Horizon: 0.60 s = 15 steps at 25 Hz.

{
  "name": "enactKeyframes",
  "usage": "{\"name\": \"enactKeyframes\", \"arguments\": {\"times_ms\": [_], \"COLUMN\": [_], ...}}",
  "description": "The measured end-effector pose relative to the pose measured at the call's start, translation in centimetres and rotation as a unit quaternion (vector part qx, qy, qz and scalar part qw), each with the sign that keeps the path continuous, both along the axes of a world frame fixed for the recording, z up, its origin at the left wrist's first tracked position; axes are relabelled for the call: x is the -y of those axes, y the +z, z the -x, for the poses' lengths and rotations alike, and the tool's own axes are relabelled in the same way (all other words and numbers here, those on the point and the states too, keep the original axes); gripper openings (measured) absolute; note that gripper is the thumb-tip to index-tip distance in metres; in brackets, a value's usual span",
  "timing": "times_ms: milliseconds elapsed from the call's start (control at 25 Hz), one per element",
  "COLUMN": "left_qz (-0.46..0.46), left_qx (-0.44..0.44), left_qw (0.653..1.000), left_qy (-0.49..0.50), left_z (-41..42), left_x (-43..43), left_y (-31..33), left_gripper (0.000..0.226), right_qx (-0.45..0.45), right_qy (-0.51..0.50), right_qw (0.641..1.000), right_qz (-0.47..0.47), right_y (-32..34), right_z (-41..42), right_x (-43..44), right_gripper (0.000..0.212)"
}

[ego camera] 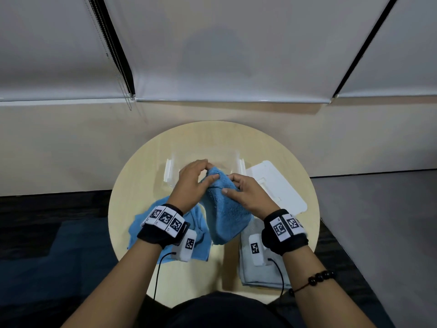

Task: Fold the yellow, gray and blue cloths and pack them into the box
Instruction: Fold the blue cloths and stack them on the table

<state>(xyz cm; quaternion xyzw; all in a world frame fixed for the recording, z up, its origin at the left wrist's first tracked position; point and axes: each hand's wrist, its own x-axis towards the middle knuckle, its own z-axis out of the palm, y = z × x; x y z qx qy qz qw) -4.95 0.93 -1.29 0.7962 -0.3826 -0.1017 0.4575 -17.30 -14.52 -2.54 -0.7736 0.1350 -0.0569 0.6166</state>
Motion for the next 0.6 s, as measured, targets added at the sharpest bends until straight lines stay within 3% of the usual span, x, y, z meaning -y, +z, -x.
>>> {"name": "enactKeyframes", "arguments": {"times_ms": [80,160,280,360,440,480,600], "left_qz": [0.056,0.084,0.085,0.09,0.08,0.076,0.053], "left_qx": [-0.02,-0.039,-0.038,-0.049,-0.044,-0.039,-0.047], "left_qw": [0.998,0.994,0.987,0.979,0.974,0.973,0.974], "left_qy": [0.027,0.064,0.128,0.175,0.207,0.215,0.213], "left_z": [-0.4,-0.8,-0.2,0.9,2.1,2.6,4.3], "left_x": [-0.4,-0.5,0.4,1.5,2.6,3.1,4.4], "left_y": [-0.1,-0.1,-0.6,-1.0,-1.5,-1.8,-3.1], "left_gripper": [0.01,0.015,0.019,0.021,0.025,0.026,0.023], "right_qx": [-0.023,-0.056,-0.047,-0.003,0.042,0.057,0.042], "right_qy": [0.031,0.009,-0.062,-0.116,-0.169,-0.199,-0.28], "right_qw": [0.993,0.985,0.992,0.993,0.98,0.973,0.959], "right_qz": [0.112,0.163,0.101,-0.007,-0.099,-0.104,0.001], "right_y": [-0.4,-1.4,-2.5,-3.0,-3.3,-3.4,-3.9], "right_z": [1.0,2.2,3.5,3.9,4.4,4.7,6.3], "right_x": [1.2,2.7,3.8,3.5,2.9,2.7,2.4], "right_gripper": [0.002,0.018,0.016,0.014,0.025,0.027,0.023]}}
